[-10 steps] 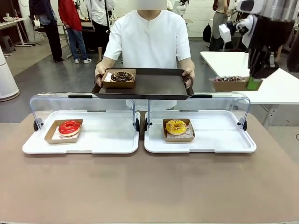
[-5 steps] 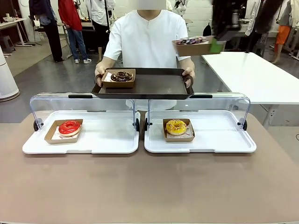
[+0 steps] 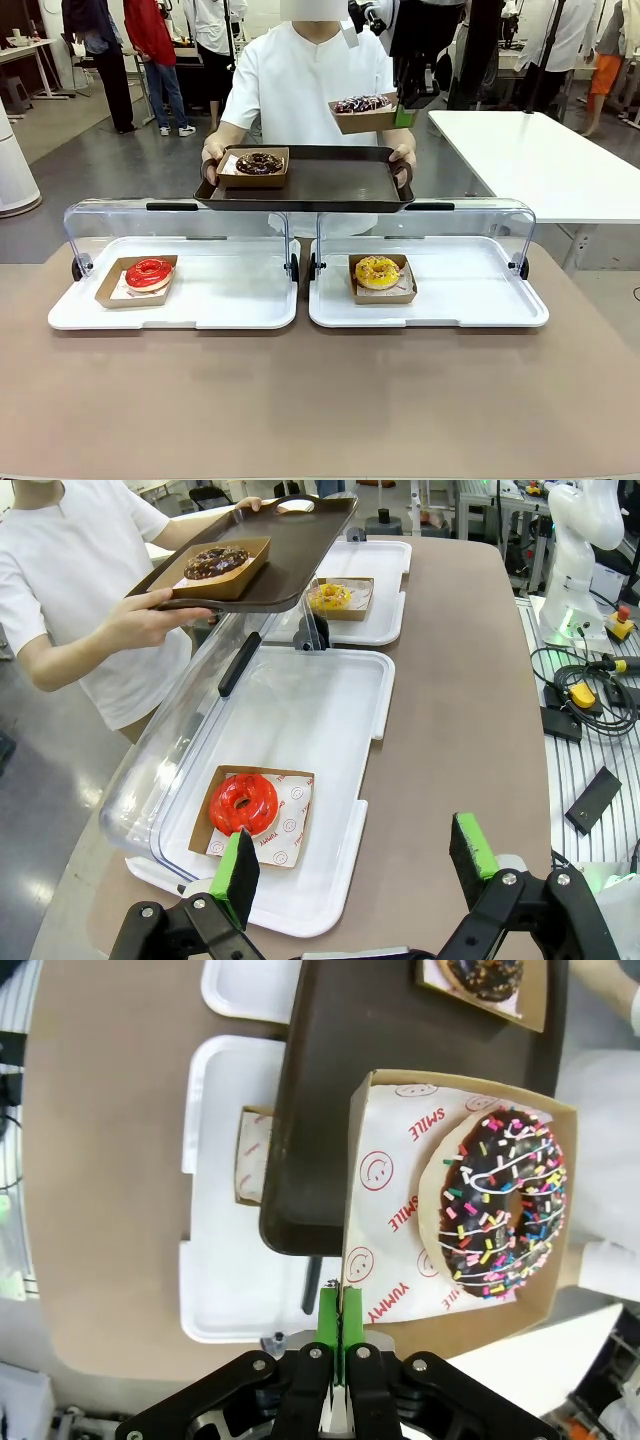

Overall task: Provide the desired donut to the person.
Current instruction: Place the picked Paper togo box onto the Handle tray extended by the person.

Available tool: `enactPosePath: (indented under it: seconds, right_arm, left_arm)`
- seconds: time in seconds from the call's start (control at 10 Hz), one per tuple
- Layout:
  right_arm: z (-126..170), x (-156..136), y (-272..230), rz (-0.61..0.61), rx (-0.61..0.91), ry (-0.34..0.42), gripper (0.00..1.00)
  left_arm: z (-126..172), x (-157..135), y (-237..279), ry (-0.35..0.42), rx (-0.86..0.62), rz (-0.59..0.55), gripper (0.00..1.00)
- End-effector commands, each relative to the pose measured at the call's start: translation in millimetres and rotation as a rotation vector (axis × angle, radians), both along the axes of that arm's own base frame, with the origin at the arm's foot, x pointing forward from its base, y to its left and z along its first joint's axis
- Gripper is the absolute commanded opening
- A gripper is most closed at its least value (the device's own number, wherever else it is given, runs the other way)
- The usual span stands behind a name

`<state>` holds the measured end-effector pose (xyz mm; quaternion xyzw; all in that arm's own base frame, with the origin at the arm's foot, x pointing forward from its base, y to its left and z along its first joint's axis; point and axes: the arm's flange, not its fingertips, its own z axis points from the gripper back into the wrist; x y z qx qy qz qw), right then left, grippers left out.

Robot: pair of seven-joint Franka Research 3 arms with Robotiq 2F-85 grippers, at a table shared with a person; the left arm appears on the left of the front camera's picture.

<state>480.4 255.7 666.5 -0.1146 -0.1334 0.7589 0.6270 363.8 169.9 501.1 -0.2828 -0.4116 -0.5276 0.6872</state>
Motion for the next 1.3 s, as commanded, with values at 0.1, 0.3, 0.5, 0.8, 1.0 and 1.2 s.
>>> enactPosePath:
  seconds: [0.1, 0.3, 0.5, 0.8, 1.0, 1.2]
  right_arm:
    - [-14, 16, -14, 0.063, 0.007, -0.033, 0.02]
    - [-37, 26, -19, 0.048, 0.005, -0.01, 0.02]
    - [-55, 37, -15, 0.029, 0.013, 0.004, 0.02]
    - [-77, 42, -5, -0.007, 0.028, 0.046, 0.02]
    - [-75, 41, -7, -0.115, 0.042, 0.073, 0.02]
    - [-79, 44, -6, 0.001, -0.002, 0.061, 0.02]
  left_arm:
    - [1, 0, 1, -0.015, -0.013, 0.001, 1.0]
    - [1, 0, 1, -0.015, -0.013, 0.001, 1.0]
    - [1, 0, 1, -0.015, -0.013, 0.001, 1.0]
    - [1, 0, 1, -0.015, -0.013, 0.001, 1.0]
    - [1, 0, 1, -0.015, -0.013, 0.001, 1.0]
    - [1, 0, 1, -0.015, -0.013, 0.001, 1.0]
